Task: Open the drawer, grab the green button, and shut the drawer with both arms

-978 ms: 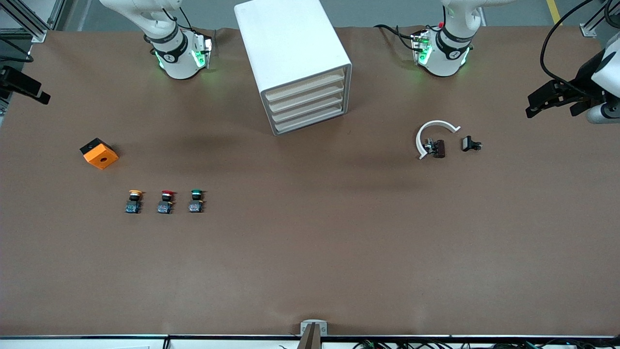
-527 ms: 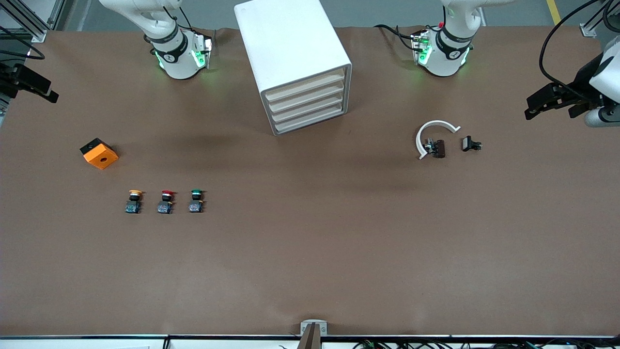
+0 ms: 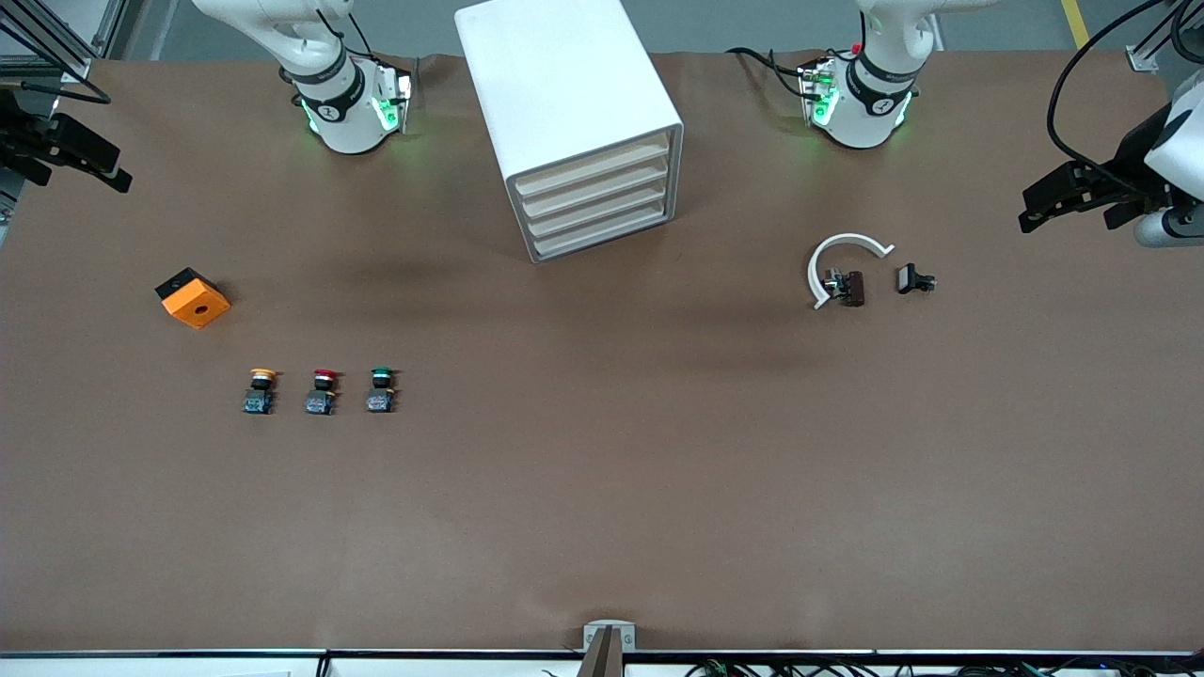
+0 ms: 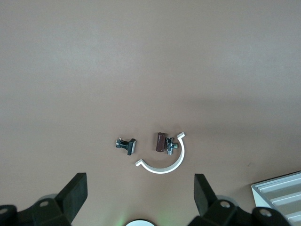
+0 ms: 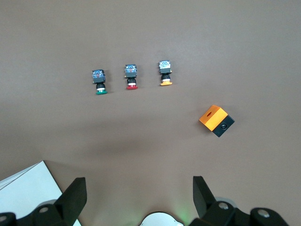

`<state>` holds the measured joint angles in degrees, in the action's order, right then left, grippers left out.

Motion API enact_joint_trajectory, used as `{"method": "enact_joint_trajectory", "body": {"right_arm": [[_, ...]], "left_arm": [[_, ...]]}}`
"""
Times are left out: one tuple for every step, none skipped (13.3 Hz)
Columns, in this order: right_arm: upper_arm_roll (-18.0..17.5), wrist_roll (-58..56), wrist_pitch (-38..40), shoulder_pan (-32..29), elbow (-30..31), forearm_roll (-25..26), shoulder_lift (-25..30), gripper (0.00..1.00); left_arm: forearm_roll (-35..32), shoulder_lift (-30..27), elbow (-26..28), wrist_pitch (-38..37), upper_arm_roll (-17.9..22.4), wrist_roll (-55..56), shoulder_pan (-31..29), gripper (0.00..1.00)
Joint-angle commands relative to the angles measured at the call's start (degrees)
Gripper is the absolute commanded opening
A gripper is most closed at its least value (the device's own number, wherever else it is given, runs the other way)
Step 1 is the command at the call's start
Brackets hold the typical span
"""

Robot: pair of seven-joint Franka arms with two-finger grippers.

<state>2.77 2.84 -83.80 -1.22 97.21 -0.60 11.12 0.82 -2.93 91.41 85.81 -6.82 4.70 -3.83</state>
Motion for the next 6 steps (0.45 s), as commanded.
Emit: {"method": "enact_joint_trajectory", "body": {"right_arm": [[-0.31, -0.12, -1.1, -0.18, 1.41, 0.95, 1.45, 1.0], [-0.23, -0.12, -1.19, -0.18, 1.49, 0.95, 1.45, 1.0], [-0.23, -0.2, -1.27, -0.1, 1.41, 0.95, 1.45, 1.0], [-0.23, -0.2, -1.36, -0.1, 1.41, 0.95, 1.45, 1.0], [-0.23, -0.38, -1.45, -0.18, 1.41, 0.95, 1.45, 1.0], [-0.23, -0.99, -1.54, -0.18, 1.41, 0.95, 1.45, 1.0]], "left_arm": [[-0.91, 0.21, -0.97, -0.73, -1.87, -0.39, 0.05, 1.0], [-0.91, 0.21, -0.97, -0.65, -1.96, -0.39, -0.04, 1.0], [-0.91, 0.21, -0.88, -0.73, -1.97, -0.65, -0.04, 1.0], [-0.91, 0.21, -0.97, -0.73, -1.97, -0.74, -0.04, 1.0], [-0.91, 0.21, -0.88, -0.73, -1.97, -0.74, -0.04, 1.0], [-0.91, 0.21, -0.88, -0.65, -1.97, -0.83, -0.13, 1.0]]}}
